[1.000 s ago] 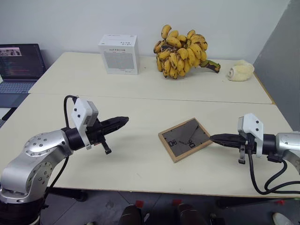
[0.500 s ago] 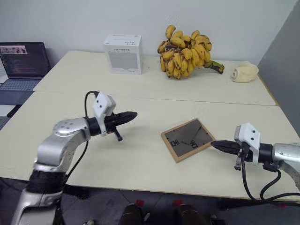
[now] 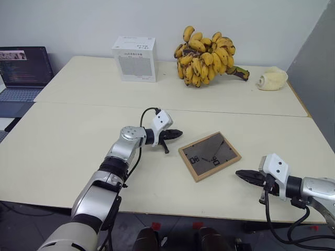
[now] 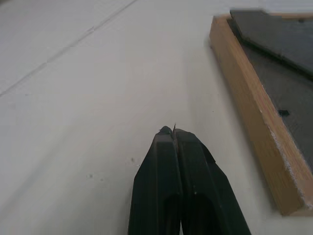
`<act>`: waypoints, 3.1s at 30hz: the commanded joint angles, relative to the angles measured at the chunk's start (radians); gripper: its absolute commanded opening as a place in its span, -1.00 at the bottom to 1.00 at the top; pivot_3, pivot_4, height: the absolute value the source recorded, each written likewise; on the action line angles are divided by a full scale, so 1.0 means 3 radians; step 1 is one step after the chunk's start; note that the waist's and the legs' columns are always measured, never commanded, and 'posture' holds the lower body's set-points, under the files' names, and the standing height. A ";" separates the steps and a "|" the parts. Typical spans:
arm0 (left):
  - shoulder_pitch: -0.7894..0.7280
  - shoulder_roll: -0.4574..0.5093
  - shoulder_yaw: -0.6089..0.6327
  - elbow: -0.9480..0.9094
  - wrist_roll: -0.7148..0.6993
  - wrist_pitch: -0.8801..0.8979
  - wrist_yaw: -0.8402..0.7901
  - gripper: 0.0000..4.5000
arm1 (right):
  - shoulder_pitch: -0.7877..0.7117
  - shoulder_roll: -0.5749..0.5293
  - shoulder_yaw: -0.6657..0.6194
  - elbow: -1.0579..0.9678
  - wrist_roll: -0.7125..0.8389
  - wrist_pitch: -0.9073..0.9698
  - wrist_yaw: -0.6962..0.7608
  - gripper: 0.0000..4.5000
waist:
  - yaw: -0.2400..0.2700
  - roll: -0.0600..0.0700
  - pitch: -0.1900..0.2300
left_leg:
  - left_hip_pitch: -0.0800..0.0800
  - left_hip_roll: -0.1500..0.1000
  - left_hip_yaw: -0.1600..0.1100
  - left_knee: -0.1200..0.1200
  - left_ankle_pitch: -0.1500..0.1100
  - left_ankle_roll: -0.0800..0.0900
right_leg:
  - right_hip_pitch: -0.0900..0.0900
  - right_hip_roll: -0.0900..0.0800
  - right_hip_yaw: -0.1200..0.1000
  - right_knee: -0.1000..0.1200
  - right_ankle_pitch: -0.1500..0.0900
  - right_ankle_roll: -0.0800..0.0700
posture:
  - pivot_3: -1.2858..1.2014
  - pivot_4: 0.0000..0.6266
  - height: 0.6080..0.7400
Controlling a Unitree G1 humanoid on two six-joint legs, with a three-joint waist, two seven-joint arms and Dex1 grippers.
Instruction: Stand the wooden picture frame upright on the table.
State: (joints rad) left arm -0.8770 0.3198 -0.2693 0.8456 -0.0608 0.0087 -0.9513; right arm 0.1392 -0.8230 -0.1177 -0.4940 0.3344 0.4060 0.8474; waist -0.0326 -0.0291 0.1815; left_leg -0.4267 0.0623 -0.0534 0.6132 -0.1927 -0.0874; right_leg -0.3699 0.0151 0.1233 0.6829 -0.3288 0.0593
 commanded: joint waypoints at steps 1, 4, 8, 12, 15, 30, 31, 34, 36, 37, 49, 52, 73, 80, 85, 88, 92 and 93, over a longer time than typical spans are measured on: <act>-0.0089 -0.0102 -0.0105 0.0118 0.0233 -0.0160 0.0033 -1.00 | -0.0167 0.0158 0.0157 0.0218 -0.0172 -0.0174 -0.0137 -1.00 | 0.0003 0.0000 0.0000 | 0.0000 0.0000 0.0000 0.0002 0.0000 0.0000 | 0.0002 0.0000 0.0000 0.0000 0.0000 0.0001 | 0.03 -0.52 1.00; -0.0077 -0.0161 -0.0123 0.0114 0.0295 -0.0189 -0.0027 -1.00 | -0.0296 0.0281 0.0280 0.0468 -0.0310 -0.0249 -0.0218 -1.00 | 0.0007 0.0002 -0.0001 | 0.0000 -0.0001 0.0000 0.0005 0.0000 0.0000 | 0.0003 -0.0001 0.0001 0.0000 0.0004 0.0007 | 0.03 -0.52 1.00; -0.0069 -0.0219 -0.0153 0.0052 0.0372 -0.0145 -0.0092 -1.00 | -0.0388 0.0353 0.0382 0.0852 -0.0473 -0.0490 -0.0217 -1.00 | 0.0021 0.0004 -0.0003 | 0.0000 -0.0003 -0.0001 0.0009 0.0000 0.0000 | 0.0006 -0.0002 0.0000 0.0000 0.0006 0.0010 | 0.03 -0.52 1.00; -0.0058 -0.0219 -0.0173 -0.0085 0.0375 0.0074 -0.0261 -1.00 | -0.0457 0.0366 0.0385 0.1133 -0.0542 -0.0672 -0.0194 -1.00 | 0.0019 0.0006 -0.0005 | 0.0000 -0.0003 -0.0001 0.0010 0.0000 0.0000 | 0.0007 -0.0002 0.0001 0.0000 0.0006 0.0010 | 0.03 -0.52 1.00; 0.0100 -0.0112 -0.0271 -0.0516 0.0320 0.0376 -0.0617 -1.00 | -0.0685 0.0417 0.0456 0.1452 -0.0651 -0.0815 -0.0228 -1.00 | 0.0012 0.0006 -0.0005 | 0.0001 -0.0003 -0.0001 0.0015 0.0000 0.0000 | 0.0009 -0.0002 0.0000 0.0004 0.0007 0.0011 | 0.03 -0.52 1.00; 0.0679 0.0463 -0.0331 -0.2340 -0.0019 0.1528 -0.1232 -1.00 | -0.1782 0.0918 0.0876 0.2464 -0.1022 -0.1212 -0.0199 -1.00 | -0.0090 0.0010 -0.0004 | 0.0034 0.0002 -0.0002 0.0038 -0.0001 0.0001 | 0.0044 0.0002 0.0005 0.0018 0.0007 0.0013 | 0.03 -0.52 1.00; 0.0695 0.0472 -0.0296 -0.2356 -0.0029 0.1543 -0.1182 -1.00 | -0.1786 0.0916 0.0875 0.2475 -0.1031 -0.1224 -0.0192 -1.00 | -0.0089 0.0010 -0.0004 | 0.0034 0.0002 -0.0003 0.0038 -0.0001 0.0001 | 0.0044 0.0002 0.0004 0.0019 0.0007 0.0013 | 0.03 -0.52 1.00; 0.0815 0.0519 -0.0045 -0.2448 -0.0054 0.1549 -0.0854 -1.00 | -0.1747 0.0831 0.0847 0.2472 -0.1067 -0.1258 -0.0146 -1.00 | -0.0090 0.0010 -0.0004 | 0.0034 0.0002 -0.0003 0.0037 -0.0001 0.0001 | 0.0044 0.0002 0.0004 0.0019 0.0006 0.0013 | 0.03 -0.52 1.00; 0.0909 0.0569 0.0110 -0.2552 -0.0070 0.1613 -0.0664 -1.00 | -0.1709 0.0758 0.0826 0.2450 -0.1080 -0.1279 -0.0106 -1.00 | -0.0088 0.0011 -0.0003 | 0.0034 0.0002 -0.0003 0.0038 -0.0001 0.0001 | 0.0044 0.0002 0.0004 0.0020 0.0006 0.0013 | 0.03 -0.52 1.00; 0.0957 0.0625 0.0184 -0.2630 -0.0096 0.1772 -0.0597 -1.00 | -0.1681 0.0708 0.0813 0.2425 -0.1082 -0.1292 -0.0077 -1.00 | -0.0086 0.0011 -0.0003 | 0.0034 0.0002 -0.0003 0.0038 -0.0001 0.0001 | 0.0044 0.0001 0.0004 0.0020 0.0006 0.0013 | 0.03 -0.52 1.00; 0.1000 0.0295 0.1574 -0.3490 -0.1505 0.5301 0.0106 -0.18 | -0.1337 0.0304 0.0760 0.2103 -0.1035 -0.1325 0.0183 -1.00 | -0.0066 0.0012 0.0001 | 0.0033 0.0001 -0.0011 0.0043 -0.0001 0.0001 | 0.0049 -0.0001 -0.0004 0.0018 -0.0002 0.0028 | 0.03 -0.52 1.00; 0.1071 0.0146 0.1775 -0.3281 -0.1817 0.5352 0.0557 0.09 | -0.1296 0.0320 0.0800 0.2068 -0.1072 -0.1333 0.0171 -1.00 | -0.0078 0.0012 0.0001 | 0.0038 0.0001 -0.0014 0.0042 -0.0001 0.0001 | 0.0052 0.0000 -0.0005 0.0019 -0.0002 0.0028 | 0.03 -0.52 1.00; 0.0843 0.0833 0.1217 -0.2431 -0.3792 0.5352 0.2416 0.75 | -0.1173 0.0629 0.1080 0.1984 -0.1541 -0.1479 -0.0126 -1.00 | -0.0144 -0.0007 -0.0014 | 0.0058 0.0005 -0.0013 0.0033 -0.0002 -0.0002 | 0.0062 0.0003 -0.0002 0.0018 -0.0003 0.0027 | 0.03 -0.52 1.00; 0.0676 0.0605 0.1302 -0.2227 -0.3651 0.5352 0.2662 0.75 | -0.1181 0.0626 0.1050 0.2040 -0.1565 -0.1498 -0.0157 -1.00 | -0.0149 -0.0008 -0.0014 | 0.0057 0.0004 -0.0011 0.0032 -0.0003 -0.0003 | 0.0062 0.0002 -0.0001 0.0014 -0.0003 0.0027 | 0.03 -0.52 1.00; 0.0809 0.0274 0.1461 -0.2225 -0.3796 0.5352 0.3116 0.75 | -0.1197 0.0654 0.1129 0.2051 -0.1677 -0.1488 -0.0204 -1.00 | -0.0148 -0.0009 -0.0016 | 0.0058 0.0003 -0.0012 0.0033 -0.0003 -0.0003 | 0.0066 0.0001 -0.0001 0.0012 -0.0003 0.0027 | 0.03 -0.52 1.00; 0.0882 0.0113 0.1538 -0.2240 -0.3885 0.5352 0.3363 0.75 | -0.1206 0.0707 0.1165 0.2001 -0.1700 -0.1416 -0.0219 -1.00 | -0.0148 -0.0013 -0.0025 | 0.0060 0.0003 -0.0012 0.0033 -0.0003 -0.0003 | 0.0069 0.0001 -0.0002 0.0010 -0.0003 0.0028 | 0.03 -0.52 1.00; 0.0945 0.0008 0.1594 -0.2314 -0.4026 0.5352 0.3617 0.75 | -0.1234 0.0850 0.1220 0.1867 -0.1665 -0.1237 -0.0208 -1.00 | -0.0148 -0.0017 -0.0033 | 0.0064 0.0003 -0.0013 0.0032 -0.0003 -0.0004 | 0.0078 0.0000 -0.0002 0.0002 -0.0003 0.0029 | 0.03 -0.52 1.00; 0.0950 0.0003 0.1603 -0.2315 -0.4059 0.5352 0.3661 0.75 | -0.1244 0.0899 0.1230 0.1834 -0.1651 -0.1181 -0.0212 -1.00 | -0.0148 -0.0017 -0.0033 | 0.0067 0.0004 -0.0013 0.0031 -0.0004 -0.0005 | 0.0081 0.0000 -0.0002 0.0001 -0.0003 0.0029 | 0.03 -0.52 1.00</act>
State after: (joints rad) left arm -0.6127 0.3372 0.2274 0.1512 -1.2559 1.6015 0.1075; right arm -0.2501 -0.5892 0.1755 0.0716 -0.1567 0.0087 0.7608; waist -0.0770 -0.0342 0.1716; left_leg -0.4056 0.0634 -0.0574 0.6220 -0.1940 -0.0889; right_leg -0.3445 0.0153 0.1227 0.6825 -0.3296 0.0680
